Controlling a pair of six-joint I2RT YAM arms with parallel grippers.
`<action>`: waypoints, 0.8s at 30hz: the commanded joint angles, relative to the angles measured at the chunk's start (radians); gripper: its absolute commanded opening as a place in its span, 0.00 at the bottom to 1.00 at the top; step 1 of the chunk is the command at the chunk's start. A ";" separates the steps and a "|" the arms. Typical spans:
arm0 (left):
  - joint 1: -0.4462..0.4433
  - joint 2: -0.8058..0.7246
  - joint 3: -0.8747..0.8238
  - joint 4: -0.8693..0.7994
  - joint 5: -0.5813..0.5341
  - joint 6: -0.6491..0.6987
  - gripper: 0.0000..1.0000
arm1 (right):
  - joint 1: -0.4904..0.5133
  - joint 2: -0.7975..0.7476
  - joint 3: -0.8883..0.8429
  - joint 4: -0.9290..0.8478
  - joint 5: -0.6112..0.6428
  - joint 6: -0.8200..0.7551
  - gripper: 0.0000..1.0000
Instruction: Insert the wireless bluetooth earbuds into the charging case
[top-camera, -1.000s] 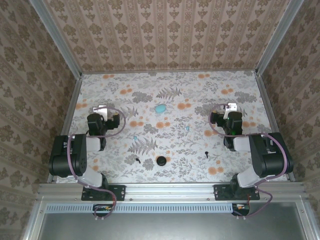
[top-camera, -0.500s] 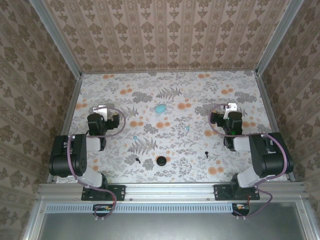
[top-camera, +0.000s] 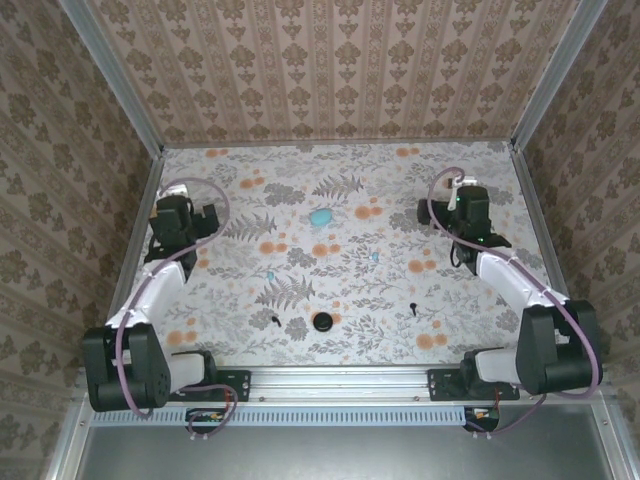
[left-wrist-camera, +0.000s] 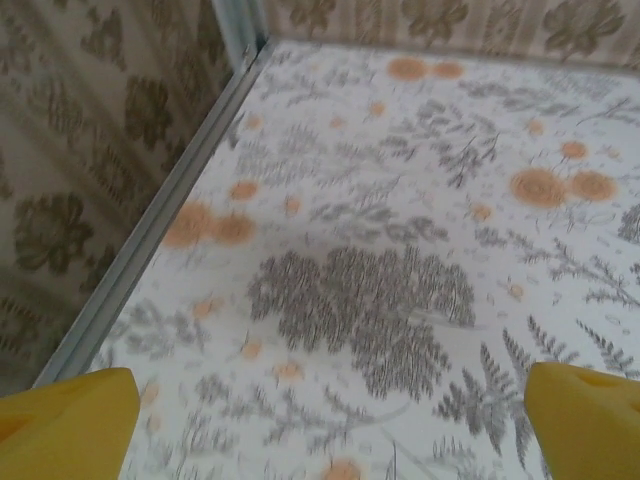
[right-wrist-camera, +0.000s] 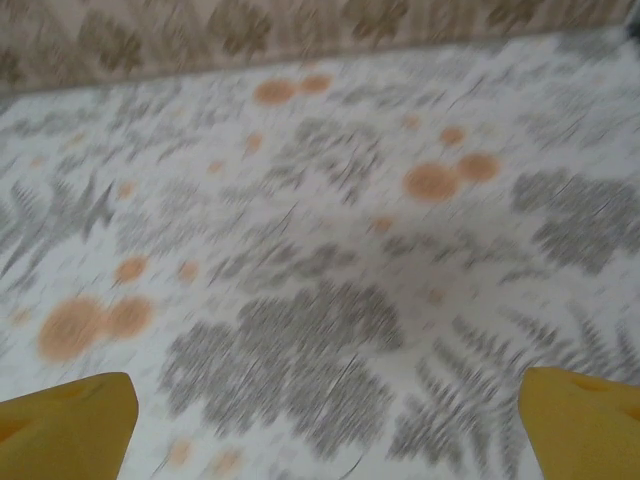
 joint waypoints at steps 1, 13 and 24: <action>-0.001 -0.030 0.079 -0.435 -0.007 -0.175 1.00 | 0.152 -0.038 0.031 -0.312 -0.024 0.050 0.98; -0.374 -0.005 0.118 -0.640 0.131 -0.402 1.00 | 0.837 0.269 0.240 -0.556 -0.074 -0.030 0.97; -0.485 -0.014 0.029 -0.642 0.203 -0.439 1.00 | 1.008 0.458 0.360 -0.647 -0.073 -0.091 0.93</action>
